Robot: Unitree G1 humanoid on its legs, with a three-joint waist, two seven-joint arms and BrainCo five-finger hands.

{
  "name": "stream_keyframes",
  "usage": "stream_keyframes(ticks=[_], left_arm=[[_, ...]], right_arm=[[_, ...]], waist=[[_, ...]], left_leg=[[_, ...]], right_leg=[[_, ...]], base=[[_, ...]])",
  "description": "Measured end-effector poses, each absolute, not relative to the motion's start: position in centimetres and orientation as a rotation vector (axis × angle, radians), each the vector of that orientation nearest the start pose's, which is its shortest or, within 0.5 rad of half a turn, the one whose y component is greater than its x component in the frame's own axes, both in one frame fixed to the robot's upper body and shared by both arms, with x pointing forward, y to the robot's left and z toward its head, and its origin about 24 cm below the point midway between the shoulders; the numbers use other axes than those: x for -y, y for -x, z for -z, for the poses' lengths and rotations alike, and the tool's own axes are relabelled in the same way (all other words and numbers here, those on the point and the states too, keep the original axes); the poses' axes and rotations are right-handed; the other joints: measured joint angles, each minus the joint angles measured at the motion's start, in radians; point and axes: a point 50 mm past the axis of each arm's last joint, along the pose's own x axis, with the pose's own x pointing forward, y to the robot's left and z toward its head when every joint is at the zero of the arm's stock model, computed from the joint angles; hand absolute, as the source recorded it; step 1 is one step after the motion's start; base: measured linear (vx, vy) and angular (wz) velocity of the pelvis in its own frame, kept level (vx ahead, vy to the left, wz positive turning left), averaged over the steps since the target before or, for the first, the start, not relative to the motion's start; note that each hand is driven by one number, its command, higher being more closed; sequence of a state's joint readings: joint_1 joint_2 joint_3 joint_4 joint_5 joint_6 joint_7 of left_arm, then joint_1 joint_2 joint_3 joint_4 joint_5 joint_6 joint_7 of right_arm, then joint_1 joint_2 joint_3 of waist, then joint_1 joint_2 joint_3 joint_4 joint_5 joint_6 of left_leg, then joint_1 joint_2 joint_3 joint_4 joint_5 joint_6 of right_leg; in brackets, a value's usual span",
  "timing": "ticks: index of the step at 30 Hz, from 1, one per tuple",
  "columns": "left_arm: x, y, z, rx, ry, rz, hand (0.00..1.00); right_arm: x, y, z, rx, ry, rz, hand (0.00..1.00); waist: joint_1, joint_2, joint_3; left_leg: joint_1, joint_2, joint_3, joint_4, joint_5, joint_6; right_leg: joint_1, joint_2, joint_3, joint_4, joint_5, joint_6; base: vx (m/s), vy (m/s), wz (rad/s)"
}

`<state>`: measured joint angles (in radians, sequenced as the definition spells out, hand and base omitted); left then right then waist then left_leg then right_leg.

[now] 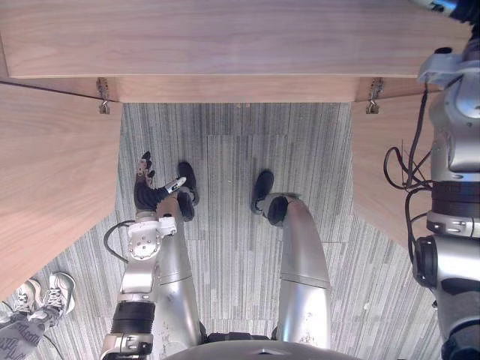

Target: Walk over to the cabinet, pick up the folder, carry it to the office cabinet, place the folder inside the office cabinet, then close the office cabinet door

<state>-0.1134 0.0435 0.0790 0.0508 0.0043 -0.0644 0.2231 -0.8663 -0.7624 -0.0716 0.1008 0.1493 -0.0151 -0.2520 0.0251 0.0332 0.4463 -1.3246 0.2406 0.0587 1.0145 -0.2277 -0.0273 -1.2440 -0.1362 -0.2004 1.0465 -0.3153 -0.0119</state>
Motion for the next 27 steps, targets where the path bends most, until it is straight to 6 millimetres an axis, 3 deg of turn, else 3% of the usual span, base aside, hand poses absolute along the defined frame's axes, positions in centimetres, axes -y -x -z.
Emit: stream_keyframes(ticks=[4,7,11,17,22,27], left_arm=[[-18.5,-28.0,-6.8,0.13,-0.067,-0.229,0.0],[-19.2,-28.2,-7.0,0.131,-0.11,-0.202,0.0],[-19.4,-28.2,-7.0,0.126,-0.125,-0.184,0.0],[-19.5,-28.1,-6.9,0.122,-0.132,-0.173,0.0],[-19.6,-27.9,-6.6,0.112,-0.135,-0.176,0.0],[-19.4,-27.6,-6.3,0.105,-0.119,-0.182,0.0]], right_arm=[[24.0,-31.7,-33.8,0.798,0.6,0.193,0.0],[23.8,-32.1,-33.2,0.744,0.649,0.106,0.0],[23.6,-32.7,-32.3,0.693,0.675,0.043,0.0],[23.7,-32.5,-31.6,0.691,0.676,0.022,0.0],[24.1,-31.7,-29.9,0.709,0.594,0.037,0.0],[23.2,-30.3,-26.6,0.748,0.361,0.117,0.0]], waist=[[-0.001,-0.002,-0.001],[-0.012,-0.028,-0.015],[-0.013,-0.054,-0.033],[0.0,-0.055,-0.035],[0.011,-0.058,-0.045],[0.013,-0.058,-0.05]], left_leg=[[0.0,0.0,0.003,-0.016,0.007,0.005],[0.004,0.0,0.007,-0.021,0.008,0.004],[0.007,0.002,0.009,-0.025,0.009,0.004],[0.011,0.002,0.011,-0.026,0.009,0.004],[0.017,0.0,0.013,-0.045,0.012,0.005],[0.037,-0.002,0.02,-0.061,0.012,0.004]], right_leg=[[0.0,0.002,-0.001,-0.016,0.009,0.001],[-0.001,0.002,0.0,-0.018,0.009,0.0],[0.001,0.002,0.0,-0.021,0.009,0.0],[0.006,0.001,-0.001,-0.024,0.01,-0.001],[0.012,0.001,-0.004,-0.038,0.01,-0.002],[0.029,0.001,-0.004,-0.056,0.01,-0.001]], base=[[0.0,0.0,0.0],[0.0,0.0,0.0],[0.0,0.0,0.0],[0.0,0.0,0.0],[0.0,0.003,0.01],[0.01,0.008,0.01]])
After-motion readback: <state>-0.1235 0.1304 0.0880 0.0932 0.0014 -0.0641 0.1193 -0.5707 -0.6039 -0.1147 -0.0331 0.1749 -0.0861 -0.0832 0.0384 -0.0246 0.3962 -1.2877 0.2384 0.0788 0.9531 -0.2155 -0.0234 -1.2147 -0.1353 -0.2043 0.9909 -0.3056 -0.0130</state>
